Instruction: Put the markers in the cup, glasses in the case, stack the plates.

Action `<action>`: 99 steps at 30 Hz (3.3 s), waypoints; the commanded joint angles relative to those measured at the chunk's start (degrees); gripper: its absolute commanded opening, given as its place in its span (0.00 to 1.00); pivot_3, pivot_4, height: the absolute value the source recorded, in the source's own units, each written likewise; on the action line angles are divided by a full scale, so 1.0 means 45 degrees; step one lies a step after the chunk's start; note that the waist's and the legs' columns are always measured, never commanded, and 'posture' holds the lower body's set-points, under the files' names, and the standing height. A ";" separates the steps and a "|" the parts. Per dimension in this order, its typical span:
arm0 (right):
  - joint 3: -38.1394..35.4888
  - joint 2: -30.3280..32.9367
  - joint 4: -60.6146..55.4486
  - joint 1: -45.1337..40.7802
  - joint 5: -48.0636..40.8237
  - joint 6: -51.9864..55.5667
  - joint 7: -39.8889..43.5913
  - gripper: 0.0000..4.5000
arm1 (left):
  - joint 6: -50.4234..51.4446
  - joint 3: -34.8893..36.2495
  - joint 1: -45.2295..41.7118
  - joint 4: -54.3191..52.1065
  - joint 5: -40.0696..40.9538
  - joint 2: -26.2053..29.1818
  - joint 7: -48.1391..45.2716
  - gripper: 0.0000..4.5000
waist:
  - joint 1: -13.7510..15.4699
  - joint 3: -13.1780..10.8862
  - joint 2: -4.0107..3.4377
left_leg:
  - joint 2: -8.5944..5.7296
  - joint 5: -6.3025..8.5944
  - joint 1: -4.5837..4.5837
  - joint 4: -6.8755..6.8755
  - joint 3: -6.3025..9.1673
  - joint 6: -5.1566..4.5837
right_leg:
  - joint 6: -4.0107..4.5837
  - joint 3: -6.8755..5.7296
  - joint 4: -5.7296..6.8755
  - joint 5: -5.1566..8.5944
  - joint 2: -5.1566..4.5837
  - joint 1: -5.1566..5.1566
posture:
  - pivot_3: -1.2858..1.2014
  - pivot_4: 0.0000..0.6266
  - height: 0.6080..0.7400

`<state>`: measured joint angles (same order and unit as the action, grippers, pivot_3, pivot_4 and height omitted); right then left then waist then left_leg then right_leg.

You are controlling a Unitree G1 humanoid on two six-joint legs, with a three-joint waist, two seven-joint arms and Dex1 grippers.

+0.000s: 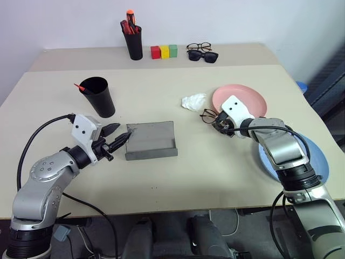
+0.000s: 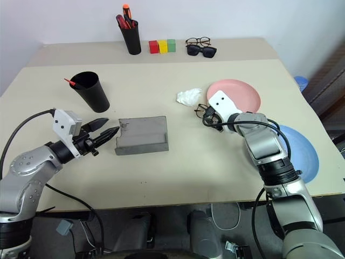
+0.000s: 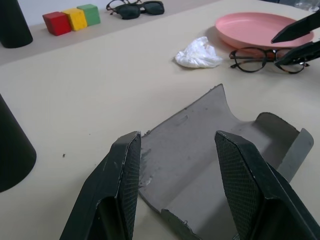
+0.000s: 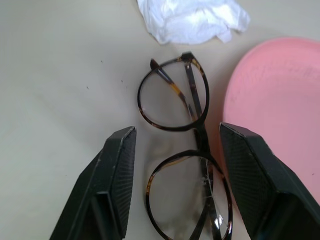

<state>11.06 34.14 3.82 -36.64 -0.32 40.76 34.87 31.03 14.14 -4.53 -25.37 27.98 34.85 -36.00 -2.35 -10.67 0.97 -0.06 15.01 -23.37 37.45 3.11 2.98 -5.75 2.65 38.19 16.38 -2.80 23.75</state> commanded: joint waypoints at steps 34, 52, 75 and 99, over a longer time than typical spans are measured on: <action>0.0834 0.0331 0.0844 -0.0732 0.1616 -0.0919 0.1118 0.25 | -0.2646 -0.0176 0.0805 0.1686 -0.0661 -0.0079 -0.1006 0.53 | 0.0010 0.0000 0.0000 | 0.0000 0.0000 0.0001 -0.0002 0.0000 0.0000 | 0.0000 -0.0002 -0.0004 0.0000 -0.0006 -0.0003 | 0.52 0.24 1.00; 0.0855 0.0318 0.0333 -0.1174 0.2128 -0.1793 0.1520 0.01 | -0.3121 0.0537 0.0851 0.1950 -0.0690 -0.0035 -0.0717 0.53 | 0.0000 0.0000 0.0001 | 0.0000 0.0000 0.0008 -0.0003 0.0001 0.0000 | 0.0000 -0.0003 -0.0004 0.0000 -0.0006 -0.0008 | 0.52 0.24 1.00; 0.4187 -0.4387 -0.1408 -0.2014 0.1290 -0.1859 0.1760 0.01 | -0.2514 0.2827 0.2863 0.1787 0.0393 0.1597 -0.2326 0.53 | -0.0014 0.0002 0.0003 | 0.0000 -0.0001 0.0003 -0.0041 0.0033 0.0005 | 0.0003 -0.0034 -0.0014 0.0001 -0.0046 0.0007 | 0.52 0.24 1.00; 0.2686 -0.3009 -0.3876 -0.1138 0.0317 -0.2048 0.3284 0.66 | -0.0119 0.1513 0.0102 0.1813 0.1134 0.1620 -0.1381 0.22 | 0.0001 0.0002 0.0003 | -0.0011 0.0000 0.0004 -0.0043 0.0034 0.0004 | 0.0002 -0.0033 -0.0013 0.0000 -0.0027 0.0006 | 0.52 0.24 1.00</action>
<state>25.65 20.08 -9.88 -41.29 2.91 32.99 48.68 28.50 21.78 -2.61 -15.68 31.35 41.57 -42.59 -2.35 -10.67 0.98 -0.12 15.00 -23.35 37.26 3.27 3.00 -5.74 2.49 38.13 16.38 -2.93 23.76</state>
